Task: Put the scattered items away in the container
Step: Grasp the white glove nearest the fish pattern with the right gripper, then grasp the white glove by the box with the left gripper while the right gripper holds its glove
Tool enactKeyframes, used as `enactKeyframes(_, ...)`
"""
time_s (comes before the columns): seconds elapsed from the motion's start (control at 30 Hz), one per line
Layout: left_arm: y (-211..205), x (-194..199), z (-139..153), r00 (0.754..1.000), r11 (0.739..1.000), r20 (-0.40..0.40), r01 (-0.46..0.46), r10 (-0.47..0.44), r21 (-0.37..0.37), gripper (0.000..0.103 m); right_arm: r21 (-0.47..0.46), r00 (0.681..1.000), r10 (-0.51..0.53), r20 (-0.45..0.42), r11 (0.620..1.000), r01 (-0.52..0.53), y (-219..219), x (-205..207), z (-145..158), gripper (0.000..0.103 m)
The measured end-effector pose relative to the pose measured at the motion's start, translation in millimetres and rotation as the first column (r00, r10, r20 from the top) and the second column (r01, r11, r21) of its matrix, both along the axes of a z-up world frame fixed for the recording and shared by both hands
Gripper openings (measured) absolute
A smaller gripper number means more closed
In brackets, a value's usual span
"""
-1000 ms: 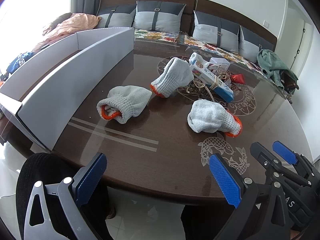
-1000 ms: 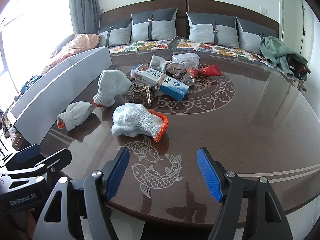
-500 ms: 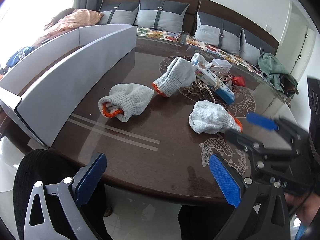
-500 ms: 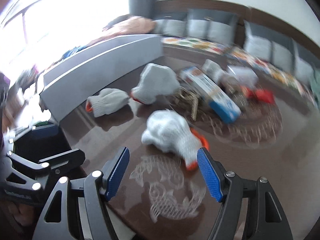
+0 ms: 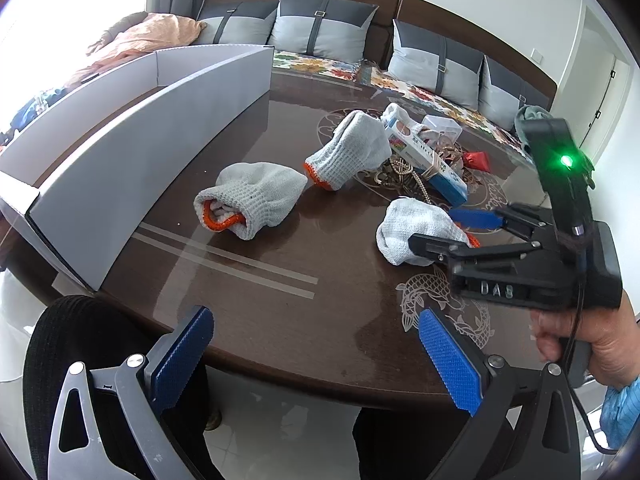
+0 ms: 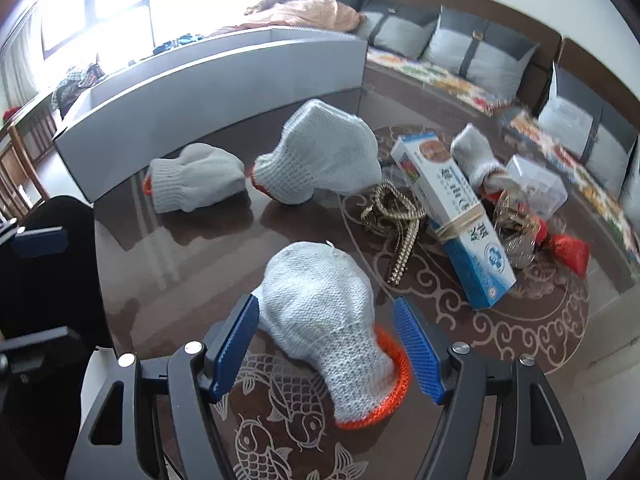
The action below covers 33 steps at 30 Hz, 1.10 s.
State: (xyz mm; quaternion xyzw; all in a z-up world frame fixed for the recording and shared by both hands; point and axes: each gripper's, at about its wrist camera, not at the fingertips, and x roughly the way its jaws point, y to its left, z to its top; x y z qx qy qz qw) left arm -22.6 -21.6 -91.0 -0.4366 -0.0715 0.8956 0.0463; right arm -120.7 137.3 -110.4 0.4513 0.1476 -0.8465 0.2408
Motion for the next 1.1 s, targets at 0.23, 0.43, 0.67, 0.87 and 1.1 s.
enactKeyframes(0.23, -1.3, 0.2, -1.3, 1.000, 1.000, 0.009, -0.005, 0.005, 0.002, 0.103, -0.043, 0.995, -0.098, 0.037, 0.994, 0.099, 14.7, 2.4, 2.9, 0.022)
enactKeyframes(0.43, -3.7, -0.2, -2.4, 1.000, 1.000, 0.018, -0.010, 0.010, 0.006, 0.103, -0.112, 0.986, -0.158, 0.057, 0.980, 0.163, 27.0, 24.7, 5.3, 0.022)
enactKeyframes(0.67, -6.9, -14.8, 11.3, 1.000, 1.000, 0.005, 0.027, -0.027, -0.007, 0.103, -0.161, 0.975, -0.211, 0.075, 0.962, 0.220, 35.7, 42.4, -0.2, 0.022)
enactKeyframes(0.87, -8.2, -55.2, 34.5, 0.982, 0.975, -0.037, 0.178, -0.184, -0.132, 0.103, -0.186, 0.968, -0.238, 0.078, 0.951, 0.248, 39.6, 48.6, -3.2, 0.022)
enactKeyframes(1.1, -15.7, -116.7, 10.1, 0.968, 0.941, 0.079, 0.250, -0.238, -0.229, 0.103, -0.202, 0.964, -0.253, 0.079, 0.943, 0.264, 40.1, 49.2, -4.8, 0.023)
